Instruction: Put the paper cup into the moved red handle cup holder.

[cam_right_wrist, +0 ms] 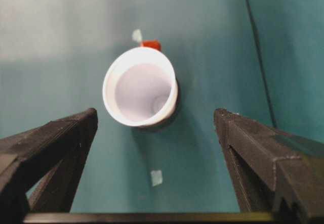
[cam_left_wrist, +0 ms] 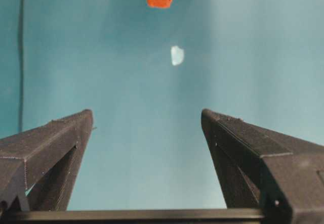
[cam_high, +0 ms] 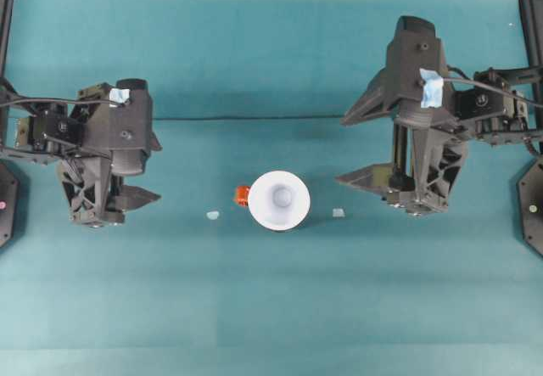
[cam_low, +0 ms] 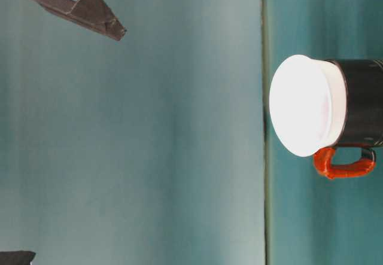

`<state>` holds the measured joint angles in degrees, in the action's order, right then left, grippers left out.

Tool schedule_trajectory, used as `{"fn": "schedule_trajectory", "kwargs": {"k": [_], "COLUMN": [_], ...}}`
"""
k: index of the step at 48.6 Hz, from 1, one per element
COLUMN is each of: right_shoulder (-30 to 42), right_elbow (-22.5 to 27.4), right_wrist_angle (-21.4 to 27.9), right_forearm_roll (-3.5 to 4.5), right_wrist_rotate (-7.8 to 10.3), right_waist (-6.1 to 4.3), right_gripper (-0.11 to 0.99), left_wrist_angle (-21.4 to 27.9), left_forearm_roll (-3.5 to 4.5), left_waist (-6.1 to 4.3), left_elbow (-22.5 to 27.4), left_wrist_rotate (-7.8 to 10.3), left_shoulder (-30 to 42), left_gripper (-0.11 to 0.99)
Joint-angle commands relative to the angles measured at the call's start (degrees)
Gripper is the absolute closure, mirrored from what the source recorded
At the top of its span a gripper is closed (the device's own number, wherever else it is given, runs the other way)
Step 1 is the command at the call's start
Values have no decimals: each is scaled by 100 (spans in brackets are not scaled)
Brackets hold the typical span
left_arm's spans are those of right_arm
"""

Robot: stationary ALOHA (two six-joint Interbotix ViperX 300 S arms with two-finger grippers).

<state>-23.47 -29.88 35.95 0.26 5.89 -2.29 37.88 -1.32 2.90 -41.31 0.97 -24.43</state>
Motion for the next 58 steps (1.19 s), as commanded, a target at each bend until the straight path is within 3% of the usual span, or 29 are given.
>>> {"fn": "schedule_trajectory", "kwargs": {"k": [1,58], "right_shoulder": [-79,-53], "right_elbow": [53,-18], "right_wrist_angle": [-88,-158], "right_forearm_roll": [0,0], "right_wrist_rotate": [-26,-18], "right_waist": [-9,-9], "right_gripper": [0,0], "left_wrist_angle": [-35,-176], "left_forearm_roll": [-18,-18], "left_waist": [-18,-9], "left_elbow": [79,70], "left_wrist_rotate": [-9,-9], "left_shoulder": [-62,-62], "left_gripper": [-7,-7]}}
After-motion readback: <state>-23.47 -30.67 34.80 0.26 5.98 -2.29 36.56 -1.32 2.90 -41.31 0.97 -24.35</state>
